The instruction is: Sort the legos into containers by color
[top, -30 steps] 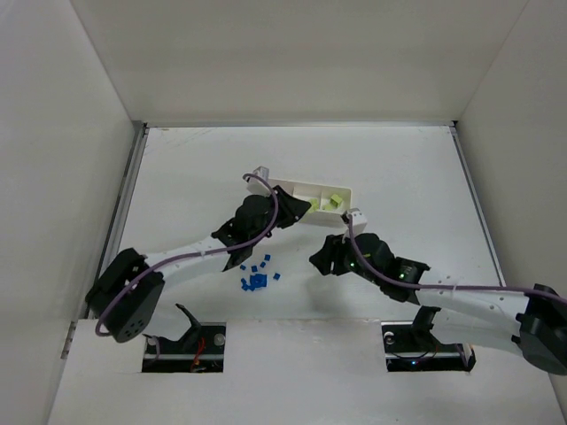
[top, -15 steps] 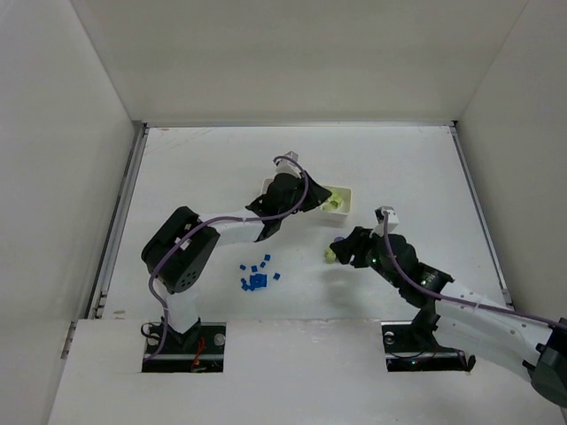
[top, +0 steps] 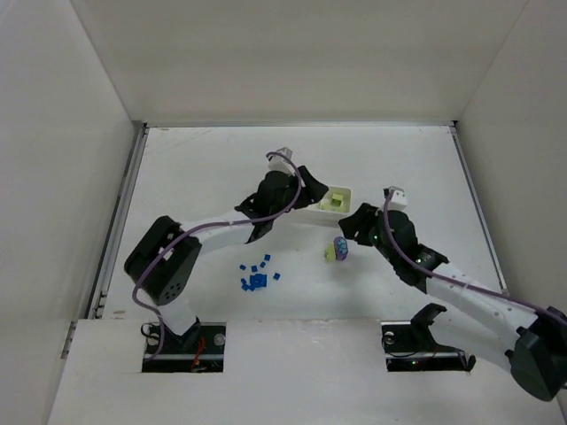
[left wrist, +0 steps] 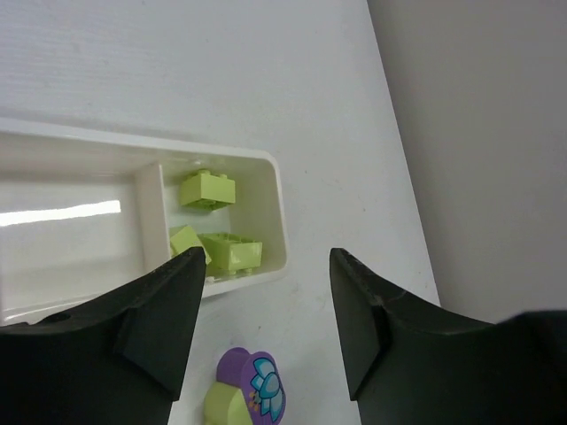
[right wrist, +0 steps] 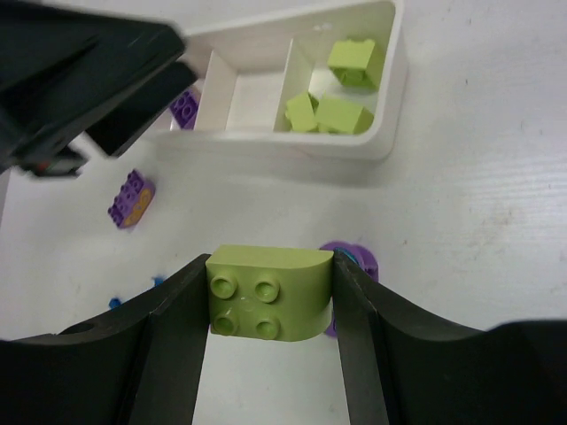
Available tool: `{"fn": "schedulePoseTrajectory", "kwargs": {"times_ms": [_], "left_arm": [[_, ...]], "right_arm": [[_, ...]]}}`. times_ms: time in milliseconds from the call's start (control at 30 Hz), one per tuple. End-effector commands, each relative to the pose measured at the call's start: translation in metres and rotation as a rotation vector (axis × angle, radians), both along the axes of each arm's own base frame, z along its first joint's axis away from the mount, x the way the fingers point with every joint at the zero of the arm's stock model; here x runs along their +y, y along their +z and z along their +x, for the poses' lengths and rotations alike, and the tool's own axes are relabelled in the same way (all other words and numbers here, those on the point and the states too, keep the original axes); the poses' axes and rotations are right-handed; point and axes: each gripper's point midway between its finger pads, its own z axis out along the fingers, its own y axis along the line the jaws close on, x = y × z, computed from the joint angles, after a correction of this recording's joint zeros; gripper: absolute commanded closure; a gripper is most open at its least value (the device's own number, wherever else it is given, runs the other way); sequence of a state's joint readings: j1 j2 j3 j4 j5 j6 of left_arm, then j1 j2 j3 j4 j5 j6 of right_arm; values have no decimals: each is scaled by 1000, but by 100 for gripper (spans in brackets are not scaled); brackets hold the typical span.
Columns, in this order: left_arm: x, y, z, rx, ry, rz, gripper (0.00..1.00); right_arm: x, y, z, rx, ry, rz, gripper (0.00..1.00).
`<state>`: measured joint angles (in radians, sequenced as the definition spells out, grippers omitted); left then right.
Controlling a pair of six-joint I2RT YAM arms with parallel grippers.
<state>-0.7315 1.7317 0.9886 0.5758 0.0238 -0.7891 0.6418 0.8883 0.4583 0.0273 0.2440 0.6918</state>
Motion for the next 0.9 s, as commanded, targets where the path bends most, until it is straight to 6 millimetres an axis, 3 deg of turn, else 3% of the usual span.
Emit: {"fn": "schedulePoseTrajectory", "kwargs": {"times_ms": [0, 233, 400, 500, 633, 867], "left_arm": [[44, 47, 2, -126, 99, -2, 45], [156, -5, -30, -52, 320, 200, 44], [216, -47, -56, 37, 438, 359, 40], [230, -63, -68, 66, 455, 420, 38], [235, -77, -75, 86, 443, 475, 37], [226, -94, -74, 91, 389, 512, 36]], "right_arm": [[10, 37, 35, -98, -24, 8, 57], [22, 18, 89, -66, -73, -138, 57], [21, 7, 116, -53, -119, -222, 55], [18, 0, 123, -43, -142, -256, 45], [20, 3, 129, -51, -145, -263, 26], [20, 24, 124, -91, -142, -234, 19]]}}
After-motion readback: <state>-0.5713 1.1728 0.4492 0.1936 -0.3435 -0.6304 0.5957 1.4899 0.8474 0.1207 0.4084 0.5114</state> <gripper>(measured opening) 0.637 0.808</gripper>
